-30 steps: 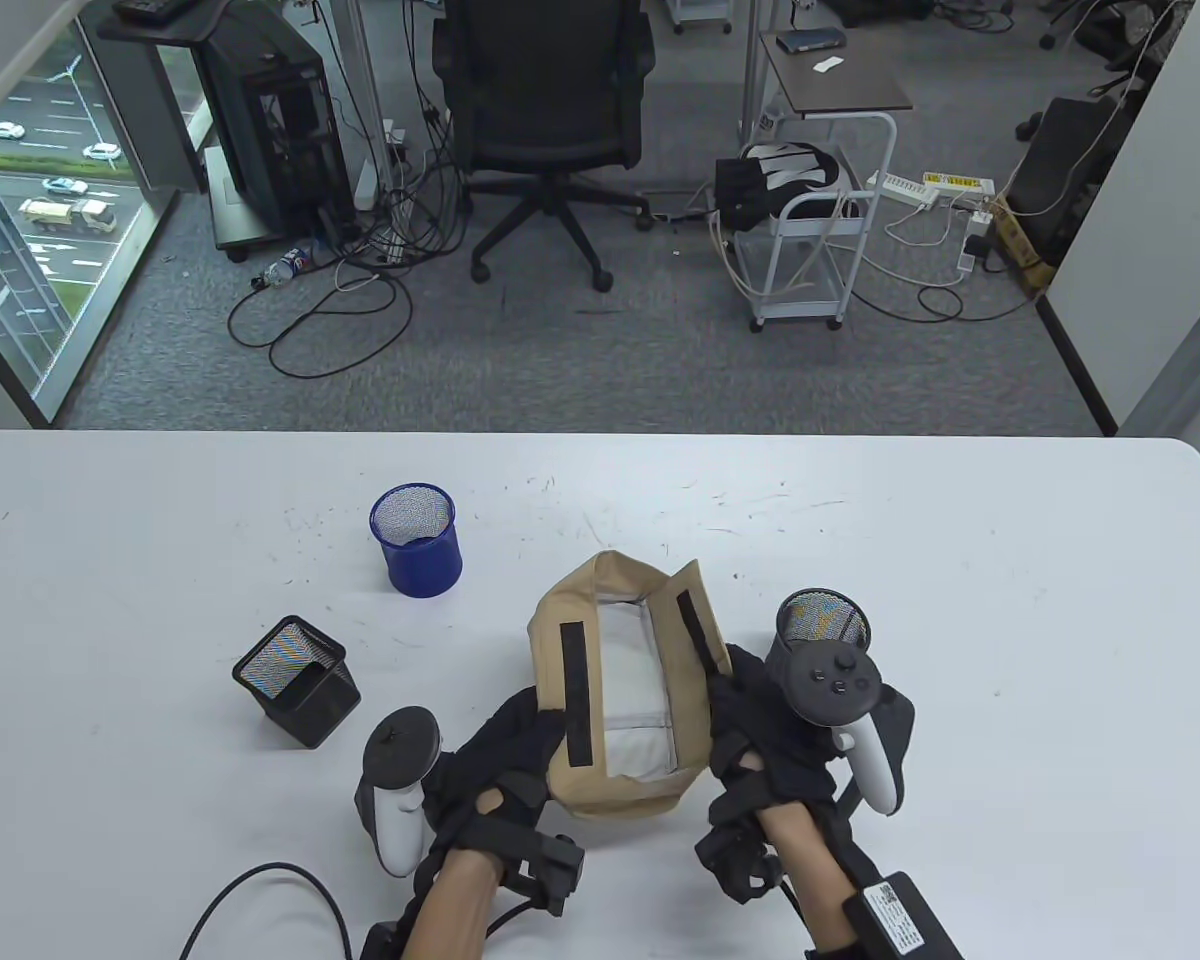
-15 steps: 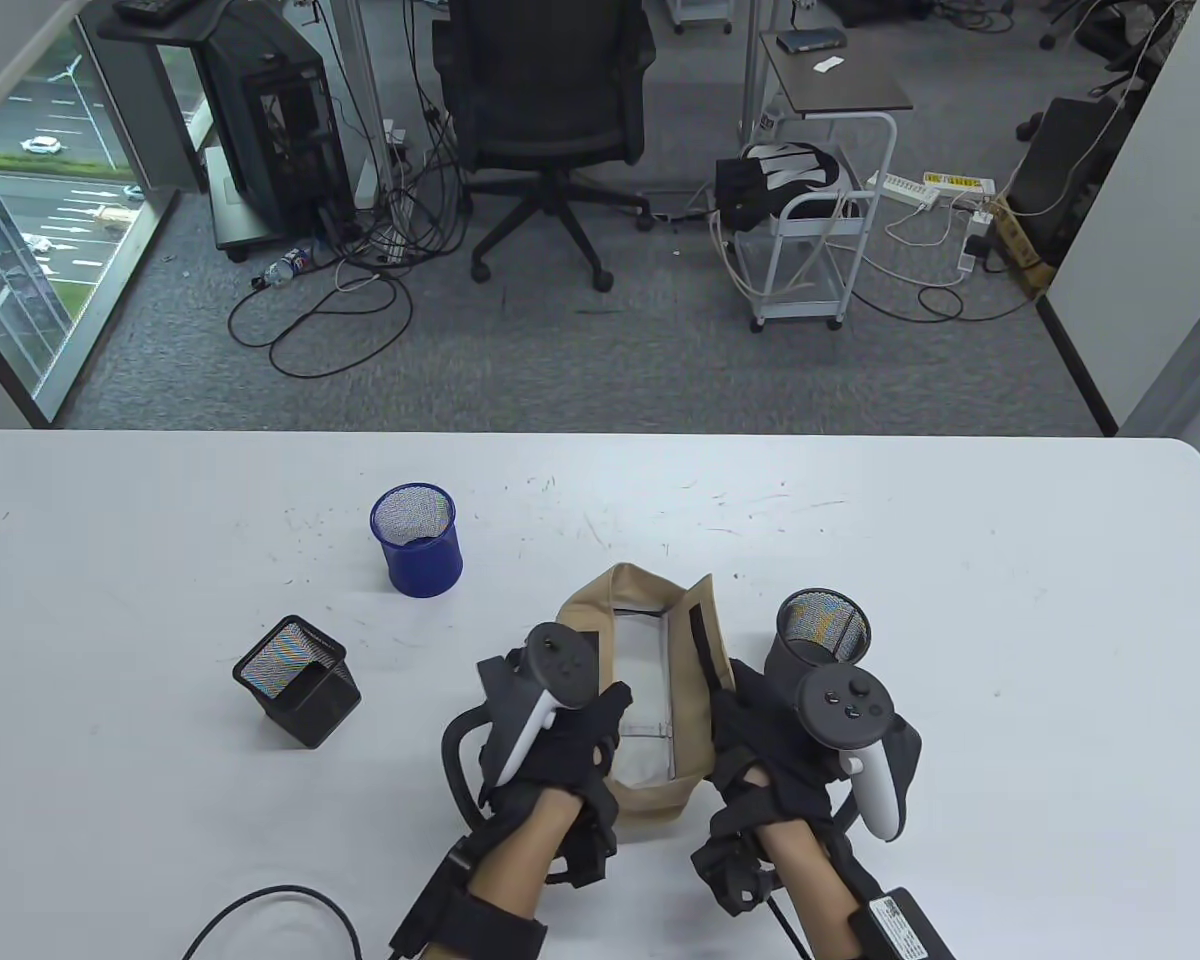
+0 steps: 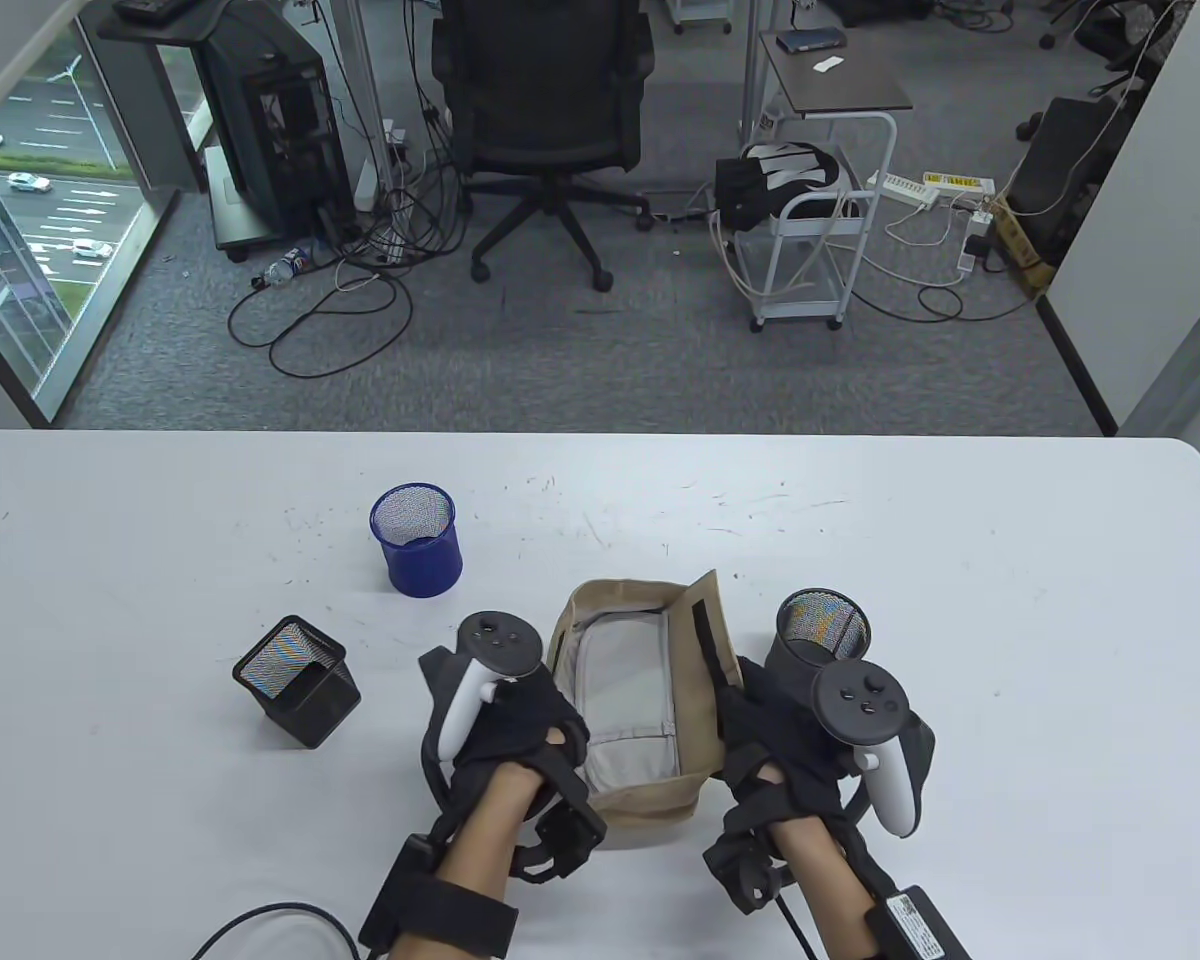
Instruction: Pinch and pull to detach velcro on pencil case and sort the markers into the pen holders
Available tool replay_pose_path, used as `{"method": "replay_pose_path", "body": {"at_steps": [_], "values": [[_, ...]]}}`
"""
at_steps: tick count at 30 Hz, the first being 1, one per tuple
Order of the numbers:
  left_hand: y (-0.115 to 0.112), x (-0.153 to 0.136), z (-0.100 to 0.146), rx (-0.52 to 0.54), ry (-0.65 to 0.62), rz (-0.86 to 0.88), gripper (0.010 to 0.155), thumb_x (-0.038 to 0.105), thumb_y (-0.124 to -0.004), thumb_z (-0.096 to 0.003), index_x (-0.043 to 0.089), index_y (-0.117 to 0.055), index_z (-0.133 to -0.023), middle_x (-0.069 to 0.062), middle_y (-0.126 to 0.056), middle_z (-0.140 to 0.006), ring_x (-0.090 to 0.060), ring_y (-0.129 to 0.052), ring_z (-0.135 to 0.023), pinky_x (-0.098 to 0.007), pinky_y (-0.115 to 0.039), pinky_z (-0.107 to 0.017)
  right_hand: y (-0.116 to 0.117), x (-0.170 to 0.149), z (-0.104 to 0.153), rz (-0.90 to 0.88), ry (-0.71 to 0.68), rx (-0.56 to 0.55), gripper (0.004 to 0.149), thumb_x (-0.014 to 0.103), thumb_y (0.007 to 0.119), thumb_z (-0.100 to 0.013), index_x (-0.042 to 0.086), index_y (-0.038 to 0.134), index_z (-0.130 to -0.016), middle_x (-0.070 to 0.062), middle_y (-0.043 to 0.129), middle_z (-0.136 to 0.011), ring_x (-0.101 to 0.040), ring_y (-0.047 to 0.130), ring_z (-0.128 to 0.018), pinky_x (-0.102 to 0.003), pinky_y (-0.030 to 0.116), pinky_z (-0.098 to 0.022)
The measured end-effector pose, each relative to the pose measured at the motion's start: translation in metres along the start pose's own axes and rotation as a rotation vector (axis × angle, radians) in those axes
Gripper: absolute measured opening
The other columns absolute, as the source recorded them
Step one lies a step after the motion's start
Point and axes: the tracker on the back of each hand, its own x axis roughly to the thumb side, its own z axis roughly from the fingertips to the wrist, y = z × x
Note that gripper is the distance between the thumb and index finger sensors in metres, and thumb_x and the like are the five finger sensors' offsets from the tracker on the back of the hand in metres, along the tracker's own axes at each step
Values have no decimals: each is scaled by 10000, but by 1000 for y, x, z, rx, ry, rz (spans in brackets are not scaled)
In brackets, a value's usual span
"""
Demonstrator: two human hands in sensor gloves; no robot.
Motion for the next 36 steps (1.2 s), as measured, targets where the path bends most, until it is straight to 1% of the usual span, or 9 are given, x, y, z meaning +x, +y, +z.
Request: {"method": "replay_pose_path", "body": {"at_steps": [5,10,12,16,19,22,30,34,36], "values": [[2,-11,4,-4,-38,171,657,131,-688,-538,45,-475,-1153,-326,-655,-1106,-514,-905,-844,-382,-1012,-371,-2,12,1,214,14,-10,517,223,746,-529,18,666,-997,-242,894,-868,-377,1026,-628,-423,908,-321],[-3,-10,4,12,-48,178,663,138,-687,-539,34,-460,-1154,-335,-642,-1105,-511,-905,-842,-381,-1013,-363,-1,55,26,739,13,-319,591,382,871,-480,123,732,-992,-171,905,-910,-354,1014,-666,-432,873,-353],[-6,-10,4,11,-56,182,663,139,-688,-539,34,-461,-1153,-339,-638,-1105,-511,-902,-844,-386,-1012,-360,3,73,34,835,-24,-392,591,396,887,-468,153,747,-987,-143,903,-928,-348,1000,-695,-447,862,-385],[-12,-7,5,3,-77,176,664,142,-689,-539,33,-458,-1152,-339,-637,-1104,-509,-901,-844,-388,-1010,-358,20,100,25,796,-23,-223,583,412,903,-458,160,776,-968,-134,919,-915,-343,1002,-687,-448,858,-392],[-17,-5,9,-10,-103,191,665,146,-688,-540,33,-455,-1153,-339,-632,-1106,-508,-900,-846,-387,-1010,-359,46,106,1,792,63,-4,624,432,906,-452,140,759,-983,-156,902,-929,-357,992,-699,-458,853,-401],[-19,-3,13,-13,-127,204,666,148,-686,-540,33,-451,-1153,-336,-630,-1107,-508,-896,-850,-389,-1010,-361,73,103,-22,848,132,96,717,475,914,-425,115,717,-1013,-181,864,-966,-381,963,-739,-483,841,-423],[-17,-9,21,-11,-163,269,669,155,-683,-541,26,-443,-1152,-350,-612,-1109,-520,-883,-852,-395,-1008,-362,127,82,-50,1182,211,103,991,567,911,-372,65,485,-1112,-261,561,-1151,-502,689,-975,-605,723,-570],[-14,-16,17,-15,-137,314,668,157,-683,-541,21,-443,-1150,-339,-613,-1111,-522,-878,-854,-398,-1010,-364,123,88,-40,1105,135,122,886,465,928,-415,67,522,-1094,-258,602,-1130,-492,720,-958,-588,737,-566],[-12,-18,15,8,-130,320,670,159,-683,-540,22,-441,-1150,-338,-611,-1113,-519,-875,-858,-398,-1009,-366,116,100,-22,1099,40,45,827,393,930,-437,66,538,-1087,-255,625,-1118,-481,747,-938,-578,746,-557]]}}
